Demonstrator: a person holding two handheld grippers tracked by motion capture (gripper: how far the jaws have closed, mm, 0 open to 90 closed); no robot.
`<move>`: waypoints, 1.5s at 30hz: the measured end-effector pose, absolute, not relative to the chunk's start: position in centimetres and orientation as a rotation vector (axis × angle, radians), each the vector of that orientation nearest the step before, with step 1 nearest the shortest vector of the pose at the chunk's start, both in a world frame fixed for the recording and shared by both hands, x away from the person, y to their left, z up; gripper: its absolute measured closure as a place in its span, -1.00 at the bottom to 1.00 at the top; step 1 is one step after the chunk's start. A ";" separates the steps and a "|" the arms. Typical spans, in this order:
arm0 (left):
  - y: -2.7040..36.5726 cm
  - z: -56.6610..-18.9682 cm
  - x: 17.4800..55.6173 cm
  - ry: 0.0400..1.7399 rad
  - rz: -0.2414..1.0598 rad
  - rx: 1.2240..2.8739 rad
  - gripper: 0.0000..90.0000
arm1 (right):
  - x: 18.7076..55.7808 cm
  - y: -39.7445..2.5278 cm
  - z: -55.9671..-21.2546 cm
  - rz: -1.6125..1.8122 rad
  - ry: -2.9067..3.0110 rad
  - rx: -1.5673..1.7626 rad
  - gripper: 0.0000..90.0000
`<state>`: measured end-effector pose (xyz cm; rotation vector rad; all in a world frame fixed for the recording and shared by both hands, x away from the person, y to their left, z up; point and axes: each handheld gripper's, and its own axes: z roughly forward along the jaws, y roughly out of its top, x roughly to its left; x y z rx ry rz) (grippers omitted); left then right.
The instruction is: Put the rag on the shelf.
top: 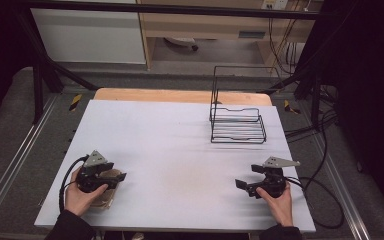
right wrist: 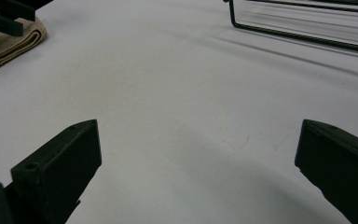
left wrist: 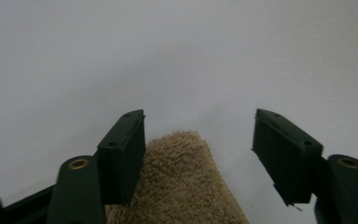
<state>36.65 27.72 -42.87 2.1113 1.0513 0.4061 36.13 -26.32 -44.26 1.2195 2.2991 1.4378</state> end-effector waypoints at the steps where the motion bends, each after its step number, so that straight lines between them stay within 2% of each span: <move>1: 27.6 -42.9 36.6 1.052 0.403 2.114 -0.02 | 36.1 -26.3 -44.3 1.436 2.300 1.218 -0.98; 4: 27.4 -43.0 36.6 1.056 0.405 2.126 0.14 | 36.1 -26.3 -44.3 1.435 2.299 1.217 -0.98; 11: 27.1 -43.9 37.3 1.082 0.429 2.192 0.31 | 36.2 -26.3 -44.3 1.435 2.302 1.219 -0.98; 19: 27.3 -44.0 37.7 1.109 0.408 2.192 0.49 | 36.2 -26.3 -44.3 1.436 2.301 1.220 -0.97; 28: 27.2 -43.8 37.9 1.119 0.403 2.207 0.81 | 36.2 -26.4 -44.2 1.437 2.303 1.223 -0.97; 45: 26.4 -42.2 37.5 1.132 0.331 2.096 0.87 | 36.2 -26.3 -44.2 1.437 2.307 1.222 -0.96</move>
